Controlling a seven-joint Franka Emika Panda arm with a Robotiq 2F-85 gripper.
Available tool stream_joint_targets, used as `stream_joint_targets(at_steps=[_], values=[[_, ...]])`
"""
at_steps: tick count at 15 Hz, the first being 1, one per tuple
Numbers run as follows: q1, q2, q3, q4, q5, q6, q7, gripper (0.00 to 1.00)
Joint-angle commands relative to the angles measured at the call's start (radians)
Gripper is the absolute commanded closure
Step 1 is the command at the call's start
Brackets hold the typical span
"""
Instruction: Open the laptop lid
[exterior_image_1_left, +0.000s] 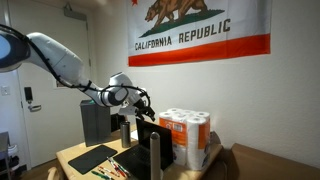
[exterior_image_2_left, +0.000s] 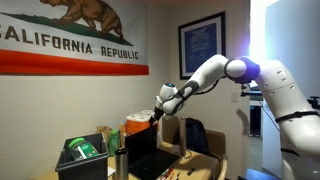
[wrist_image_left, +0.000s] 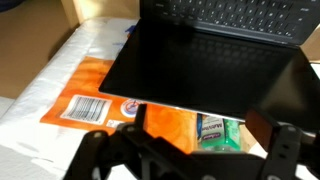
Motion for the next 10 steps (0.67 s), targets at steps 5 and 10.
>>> stream_joint_targets(at_steps=[5, 10], values=[[-0.158, -0.23, 0.159, -0.063, 0.165, -0.472, -0.249, 0.0], [-0.18, -0.329, 0.141, -0.093, 0.262, -0.733, -0.36, 0.0]])
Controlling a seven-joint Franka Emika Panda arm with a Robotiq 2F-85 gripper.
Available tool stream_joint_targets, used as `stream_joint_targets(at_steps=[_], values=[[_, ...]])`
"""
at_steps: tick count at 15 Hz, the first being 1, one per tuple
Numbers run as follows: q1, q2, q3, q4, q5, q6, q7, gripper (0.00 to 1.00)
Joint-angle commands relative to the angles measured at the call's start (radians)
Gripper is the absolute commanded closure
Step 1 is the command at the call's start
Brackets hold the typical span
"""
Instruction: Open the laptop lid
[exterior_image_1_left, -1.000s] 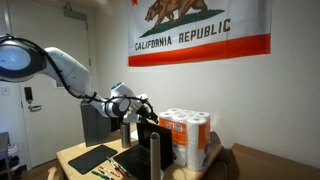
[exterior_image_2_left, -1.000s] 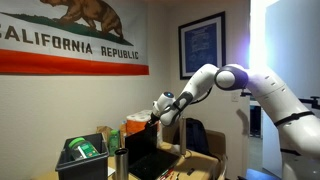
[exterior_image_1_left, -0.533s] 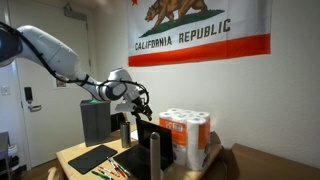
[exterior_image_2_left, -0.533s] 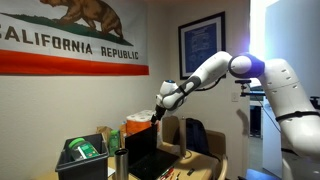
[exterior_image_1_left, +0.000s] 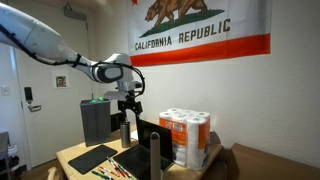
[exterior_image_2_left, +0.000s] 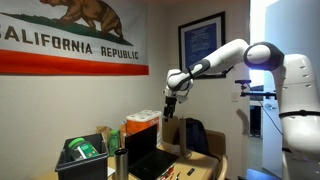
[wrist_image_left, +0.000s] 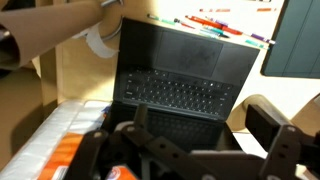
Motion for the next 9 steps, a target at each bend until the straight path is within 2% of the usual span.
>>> stream_joint_targets(at_steps=[1, 6, 7, 9], values=[[-0.02, -0.093, 0.0, -0.067, 0.072, -0.144, -0.081, 0.0], [-0.009, -0.163, -0.007, -0.152, 0.138, -0.259, -0.103, 0.0], [-0.006, -0.106, -0.009, -0.09, 0.107, -0.24, -0.083, 0.0], [-0.004, -0.111, -0.009, -0.1, 0.109, -0.242, -0.083, 0.0]])
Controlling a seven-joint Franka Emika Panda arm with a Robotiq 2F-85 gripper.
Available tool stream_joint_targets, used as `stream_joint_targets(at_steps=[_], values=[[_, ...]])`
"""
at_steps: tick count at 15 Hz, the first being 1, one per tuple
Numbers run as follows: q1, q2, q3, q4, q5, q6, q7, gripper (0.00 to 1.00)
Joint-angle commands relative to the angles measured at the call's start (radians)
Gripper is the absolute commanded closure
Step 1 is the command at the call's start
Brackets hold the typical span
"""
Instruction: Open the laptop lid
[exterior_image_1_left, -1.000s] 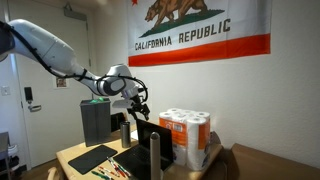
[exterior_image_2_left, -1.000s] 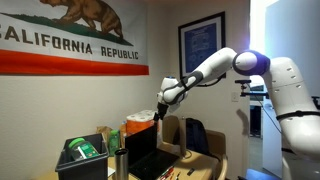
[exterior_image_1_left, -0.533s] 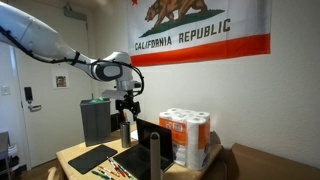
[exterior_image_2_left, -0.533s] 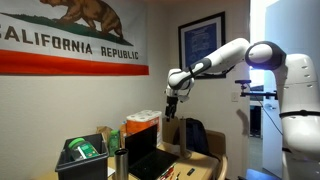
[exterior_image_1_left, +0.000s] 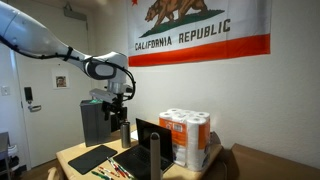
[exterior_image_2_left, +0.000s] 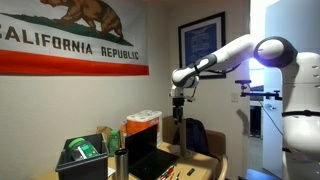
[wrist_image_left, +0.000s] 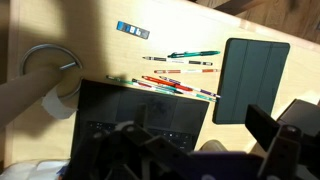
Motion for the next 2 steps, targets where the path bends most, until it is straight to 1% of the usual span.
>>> stream_joint_targets(at_steps=[1, 2], values=[[0.007, 0.002, -0.007, 0.003, 0.0, -0.002, 0.0, 0.0], [0.007, 0.005, -0.007, 0.004, 0.0, -0.002, 0.0, 0.0]])
